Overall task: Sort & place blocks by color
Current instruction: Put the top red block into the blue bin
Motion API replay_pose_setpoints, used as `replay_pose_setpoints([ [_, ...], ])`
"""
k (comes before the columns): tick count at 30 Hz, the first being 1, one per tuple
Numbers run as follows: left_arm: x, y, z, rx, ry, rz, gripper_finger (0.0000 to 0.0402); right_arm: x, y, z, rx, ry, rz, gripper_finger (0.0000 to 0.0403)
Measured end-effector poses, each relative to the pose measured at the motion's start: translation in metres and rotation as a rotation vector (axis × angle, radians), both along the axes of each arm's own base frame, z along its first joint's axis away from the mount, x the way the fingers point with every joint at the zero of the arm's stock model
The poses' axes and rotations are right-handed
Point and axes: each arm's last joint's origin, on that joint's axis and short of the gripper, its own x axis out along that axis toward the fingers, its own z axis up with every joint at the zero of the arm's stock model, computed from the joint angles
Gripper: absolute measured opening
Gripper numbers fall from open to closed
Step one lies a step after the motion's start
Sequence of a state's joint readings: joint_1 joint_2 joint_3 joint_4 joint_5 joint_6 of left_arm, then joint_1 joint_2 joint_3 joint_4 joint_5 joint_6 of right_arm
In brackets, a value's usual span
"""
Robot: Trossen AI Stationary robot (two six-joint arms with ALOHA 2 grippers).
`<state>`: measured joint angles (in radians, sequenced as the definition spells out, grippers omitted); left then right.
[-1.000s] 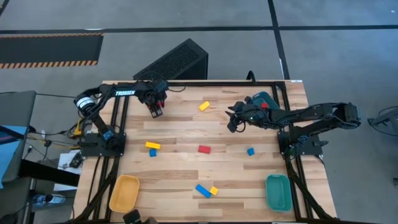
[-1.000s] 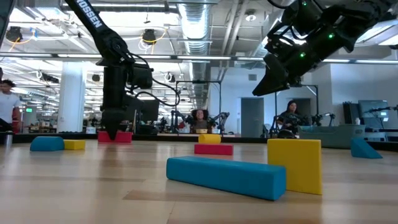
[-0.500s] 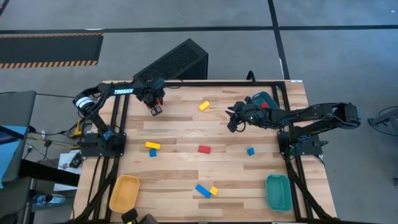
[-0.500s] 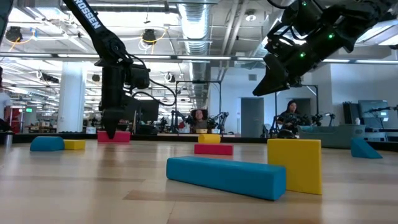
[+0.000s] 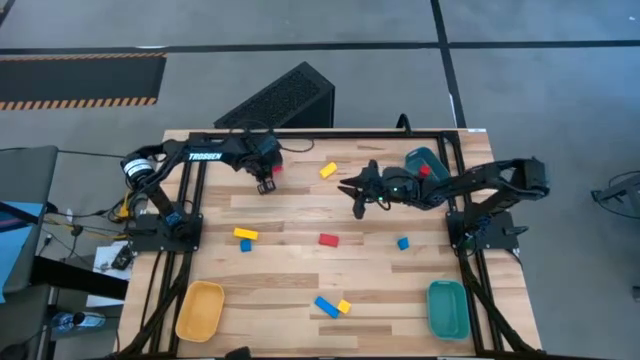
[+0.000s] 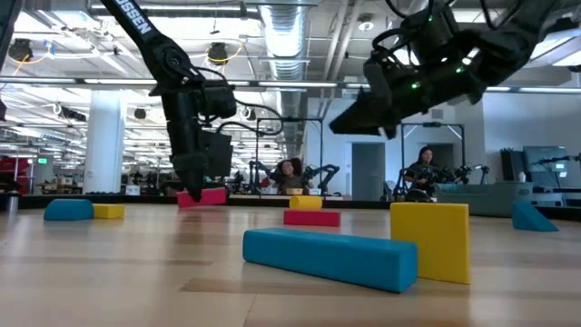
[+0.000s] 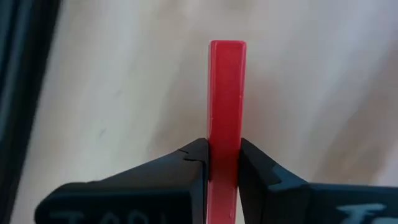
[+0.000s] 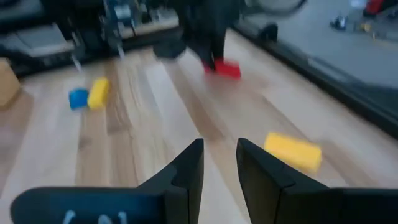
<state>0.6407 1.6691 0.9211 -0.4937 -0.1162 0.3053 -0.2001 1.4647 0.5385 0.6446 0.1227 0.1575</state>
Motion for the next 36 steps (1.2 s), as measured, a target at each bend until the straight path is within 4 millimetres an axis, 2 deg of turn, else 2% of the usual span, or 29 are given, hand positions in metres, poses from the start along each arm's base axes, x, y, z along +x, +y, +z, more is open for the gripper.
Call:
replay_pose_setpoints([
  [5, 0.016, -0.018, 0.001, -0.034, -0.052, -0.127, 0.0030, 0.014, 0.001, -0.009, 0.001, -0.123, 0.135, 0.0119],
  [9, 0.031, -0.032, 0.003, -0.066, -0.148, -0.228, 0.0030, 0.027, 0.003, -0.015, 0.016, -0.137, 0.207, 0.0132],
  [16, 0.061, -0.059, 0.013, -0.144, -0.419, -0.442, 0.0030, 0.055, 0.010, -0.024, -0.024, -0.099, 0.255, 0.0211],
  [21, 0.074, -0.080, 0.017, -0.133, -0.476, -0.550, 0.0029, 0.063, 0.010, -0.026, -0.017, -0.074, 0.226, 0.0257],
  [29, 0.082, -0.096, 0.019, -0.084, -0.486, -0.599, 0.0033, 0.066, 0.009, -0.028, 0.014, 0.024, 0.229, 0.0253],
  [36, 0.085, -0.095, 0.022, -0.082, -0.531, -0.556, 0.0035, 0.065, 0.008, -0.030, 0.027, 0.064, 0.225, 0.0216],
])
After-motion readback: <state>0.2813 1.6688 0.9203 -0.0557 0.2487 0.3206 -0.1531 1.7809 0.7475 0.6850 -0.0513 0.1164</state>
